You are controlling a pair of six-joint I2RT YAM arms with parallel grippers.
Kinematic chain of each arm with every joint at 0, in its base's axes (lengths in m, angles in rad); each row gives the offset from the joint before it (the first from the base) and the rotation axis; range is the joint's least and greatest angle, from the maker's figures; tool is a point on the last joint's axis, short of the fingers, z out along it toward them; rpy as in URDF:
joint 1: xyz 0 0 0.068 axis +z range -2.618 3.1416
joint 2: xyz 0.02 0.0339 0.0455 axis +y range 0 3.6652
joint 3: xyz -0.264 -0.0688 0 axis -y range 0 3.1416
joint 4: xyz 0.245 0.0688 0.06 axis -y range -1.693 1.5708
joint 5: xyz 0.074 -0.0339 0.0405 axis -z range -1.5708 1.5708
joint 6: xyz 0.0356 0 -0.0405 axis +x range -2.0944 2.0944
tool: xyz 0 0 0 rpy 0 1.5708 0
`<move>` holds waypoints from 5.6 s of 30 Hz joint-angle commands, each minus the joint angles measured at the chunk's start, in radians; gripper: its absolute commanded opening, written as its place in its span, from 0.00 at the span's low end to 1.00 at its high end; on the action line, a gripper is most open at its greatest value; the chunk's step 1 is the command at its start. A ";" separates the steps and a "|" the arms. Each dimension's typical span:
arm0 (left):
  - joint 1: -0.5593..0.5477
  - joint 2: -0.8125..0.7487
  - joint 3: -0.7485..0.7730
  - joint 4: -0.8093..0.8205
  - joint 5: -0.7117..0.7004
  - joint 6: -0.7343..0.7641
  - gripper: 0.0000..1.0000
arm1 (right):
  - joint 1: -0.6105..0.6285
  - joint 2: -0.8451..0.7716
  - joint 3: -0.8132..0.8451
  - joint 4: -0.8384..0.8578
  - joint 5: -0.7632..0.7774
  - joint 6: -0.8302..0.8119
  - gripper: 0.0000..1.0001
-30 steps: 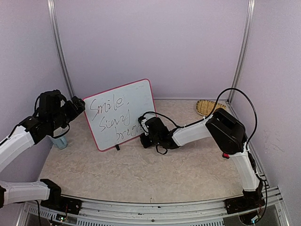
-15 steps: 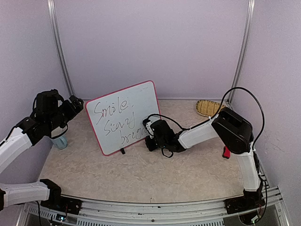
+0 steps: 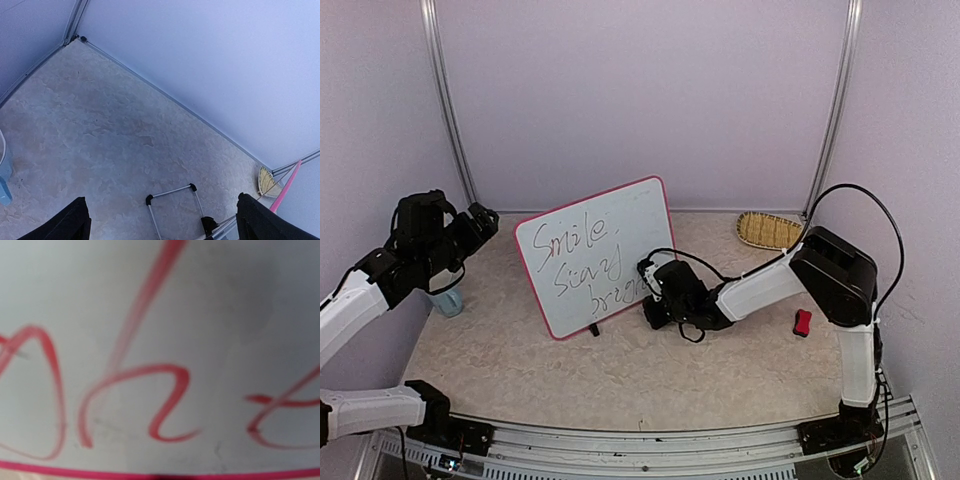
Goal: Erase the whiteboard
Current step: Move the whiteboard to the center of the board, then pick up the whiteboard eraser from the corner of the board.
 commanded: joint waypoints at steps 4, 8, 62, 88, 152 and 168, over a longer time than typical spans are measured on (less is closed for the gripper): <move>0.006 0.008 0.008 0.035 0.023 -0.011 0.99 | -0.016 -0.094 -0.086 -0.031 0.053 0.013 0.03; 0.005 0.013 0.003 0.045 0.034 -0.017 0.99 | -0.021 -0.131 -0.145 -0.022 0.086 0.029 0.03; 0.006 0.098 -0.038 0.163 0.079 -0.036 0.99 | -0.099 -0.528 -0.277 -0.471 0.366 0.376 1.00; 0.051 0.135 -0.100 0.182 0.138 -0.066 0.99 | -0.411 -0.754 -0.438 -0.771 0.290 0.727 1.00; 0.051 0.175 -0.129 0.230 0.198 -0.080 0.99 | -0.566 -0.687 -0.543 -0.655 0.294 0.634 0.43; 0.051 0.172 -0.138 0.231 0.196 -0.080 0.99 | -0.570 -0.679 -0.552 -0.661 0.298 0.660 0.45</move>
